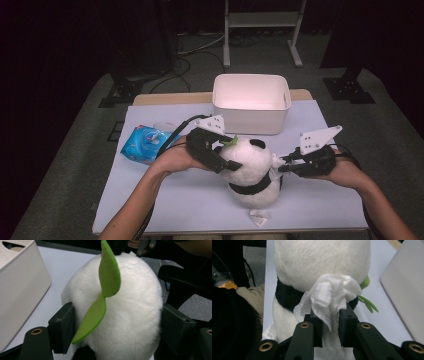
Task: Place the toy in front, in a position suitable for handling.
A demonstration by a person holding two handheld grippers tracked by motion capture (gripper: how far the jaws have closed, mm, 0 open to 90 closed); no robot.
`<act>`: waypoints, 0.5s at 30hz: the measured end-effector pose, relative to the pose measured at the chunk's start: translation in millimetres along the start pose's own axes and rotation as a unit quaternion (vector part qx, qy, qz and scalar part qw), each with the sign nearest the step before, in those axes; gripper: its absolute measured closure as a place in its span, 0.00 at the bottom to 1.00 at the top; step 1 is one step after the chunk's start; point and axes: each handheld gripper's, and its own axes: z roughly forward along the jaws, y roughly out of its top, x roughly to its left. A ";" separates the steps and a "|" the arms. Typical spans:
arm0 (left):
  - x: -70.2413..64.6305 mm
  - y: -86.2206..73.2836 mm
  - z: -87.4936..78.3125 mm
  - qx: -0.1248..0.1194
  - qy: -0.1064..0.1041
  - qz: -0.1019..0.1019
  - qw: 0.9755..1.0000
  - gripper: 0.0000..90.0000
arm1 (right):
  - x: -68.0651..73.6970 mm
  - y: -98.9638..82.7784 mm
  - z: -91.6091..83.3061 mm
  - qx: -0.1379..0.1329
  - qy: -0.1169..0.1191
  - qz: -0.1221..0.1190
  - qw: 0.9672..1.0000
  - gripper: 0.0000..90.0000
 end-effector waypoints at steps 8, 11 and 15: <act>-2.0 2.6 10.2 0.001 -0.007 0.009 1.000 0.25 | -0.5 2.6 -18.2 -0.025 -0.008 0.004 1.000 0.85; -3.9 8.6 20.5 -0.001 -0.012 0.015 1.000 0.24 | 2.9 13.8 -26.7 -0.029 -0.013 -0.006 0.999 0.85; -3.2 13.9 28.0 0.003 -0.011 0.015 1.000 0.23 | 2.8 21.9 -27.7 -0.014 -0.020 -0.017 1.000 0.85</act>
